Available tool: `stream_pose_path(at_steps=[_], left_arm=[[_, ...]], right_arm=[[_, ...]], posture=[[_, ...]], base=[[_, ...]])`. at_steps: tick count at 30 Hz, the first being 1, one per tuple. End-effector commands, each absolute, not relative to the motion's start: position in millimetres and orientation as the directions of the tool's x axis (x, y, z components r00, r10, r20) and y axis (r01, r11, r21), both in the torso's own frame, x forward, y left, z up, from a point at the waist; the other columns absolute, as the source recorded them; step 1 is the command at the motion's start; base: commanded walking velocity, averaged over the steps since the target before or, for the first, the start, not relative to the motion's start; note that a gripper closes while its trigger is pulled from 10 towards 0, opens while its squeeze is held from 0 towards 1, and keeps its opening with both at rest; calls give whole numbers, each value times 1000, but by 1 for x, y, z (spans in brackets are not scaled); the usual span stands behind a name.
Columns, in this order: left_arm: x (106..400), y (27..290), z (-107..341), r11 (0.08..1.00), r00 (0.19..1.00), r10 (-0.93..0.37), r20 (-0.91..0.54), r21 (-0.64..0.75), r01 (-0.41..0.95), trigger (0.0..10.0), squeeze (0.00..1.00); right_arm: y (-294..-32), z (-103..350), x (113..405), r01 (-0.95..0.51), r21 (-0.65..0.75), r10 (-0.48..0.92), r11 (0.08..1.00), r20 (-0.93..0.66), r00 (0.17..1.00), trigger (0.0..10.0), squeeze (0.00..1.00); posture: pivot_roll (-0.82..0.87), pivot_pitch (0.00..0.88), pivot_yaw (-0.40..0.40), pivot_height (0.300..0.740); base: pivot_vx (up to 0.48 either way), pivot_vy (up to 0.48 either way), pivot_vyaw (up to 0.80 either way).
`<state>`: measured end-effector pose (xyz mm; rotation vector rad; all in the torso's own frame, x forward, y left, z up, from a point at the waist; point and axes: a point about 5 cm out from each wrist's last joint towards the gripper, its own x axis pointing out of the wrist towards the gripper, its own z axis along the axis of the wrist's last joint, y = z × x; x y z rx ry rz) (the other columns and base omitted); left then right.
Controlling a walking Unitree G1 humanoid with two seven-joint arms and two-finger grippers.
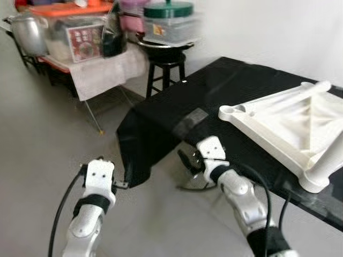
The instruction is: Building children table
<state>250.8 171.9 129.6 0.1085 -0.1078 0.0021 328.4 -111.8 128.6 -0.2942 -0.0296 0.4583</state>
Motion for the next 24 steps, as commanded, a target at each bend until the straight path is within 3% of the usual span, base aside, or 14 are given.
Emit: stream_pose_path(at_steps=[1, 10, 16, 18, 24], left_arm=[[250, 179, 127, 993, 995, 20, 100, 115, -32, 10000, 0], [253, 181, 133, 993, 993, 20, 119, 113, -34, 10000, 0], [257, 182, 156, 995, 982, 9, 189, 101, -28, 10000, 0], [262, 183, 189, 995, 958, -7, 288, 94, -21, 10000, 0], [266, 180, 220, 997, 926, -30, 377, 77, 1, 10000, 0]], right_arm=[[-102, 132, 328, -458, -292, 473, 840, -21, 881, 10000, 0], [-100, 135, 328, -461, -309, 486, 832, 3, 874, 10000, 0], [-96, 161, 331, -461, -343, 519, 818, 100, 849, 10000, 0], [-100, 199, 338, -409, -355, 499, 841, 213, 840, 10000, 0], [-111, 220, 345, -328, -378, 438, 866, 258, 861, 10000, 0]], posture=[[-87, 20, -43, 740], [-88, 15, -33, 740], [-85, 14, -17, 740], [-91, 14, -12, 740], [-98, 10, -4, 740]], base=[[356, 0, 0], [353, 0, 0], [351, 0, 0], [351, 0, 0], [228, 0, -267]])
